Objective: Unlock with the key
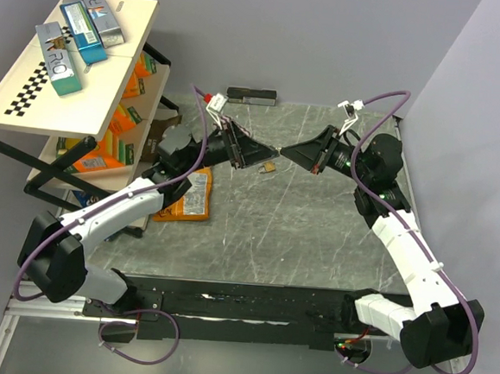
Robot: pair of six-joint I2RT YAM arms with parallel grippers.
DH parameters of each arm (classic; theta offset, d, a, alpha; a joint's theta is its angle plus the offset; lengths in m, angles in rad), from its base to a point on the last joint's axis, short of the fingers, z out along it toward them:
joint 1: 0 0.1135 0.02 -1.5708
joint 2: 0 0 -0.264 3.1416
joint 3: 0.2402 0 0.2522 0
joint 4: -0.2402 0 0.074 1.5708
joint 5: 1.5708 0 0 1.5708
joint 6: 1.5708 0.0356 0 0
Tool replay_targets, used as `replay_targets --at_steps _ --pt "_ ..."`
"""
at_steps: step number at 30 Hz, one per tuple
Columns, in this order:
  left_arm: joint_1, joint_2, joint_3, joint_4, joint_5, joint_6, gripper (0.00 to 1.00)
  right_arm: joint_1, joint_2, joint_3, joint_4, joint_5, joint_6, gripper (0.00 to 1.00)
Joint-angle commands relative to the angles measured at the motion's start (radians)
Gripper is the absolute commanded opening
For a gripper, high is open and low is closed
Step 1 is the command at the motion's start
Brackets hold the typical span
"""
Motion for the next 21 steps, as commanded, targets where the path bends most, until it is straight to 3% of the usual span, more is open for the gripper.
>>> replay_targets --at_steps 1,16,21 --pt "-0.003 -0.016 0.005 0.076 -0.071 -0.037 0.58 0.005 -0.023 -0.004 0.075 0.017 0.033 0.00" --pt "-0.022 -0.018 0.024 0.022 -0.151 -0.030 0.35 0.011 -0.006 -0.004 0.078 -0.011 0.036 0.00" --pt "-0.023 -0.018 0.024 0.008 -0.159 -0.030 0.20 0.013 -0.003 -0.004 0.067 -0.012 0.030 0.00"
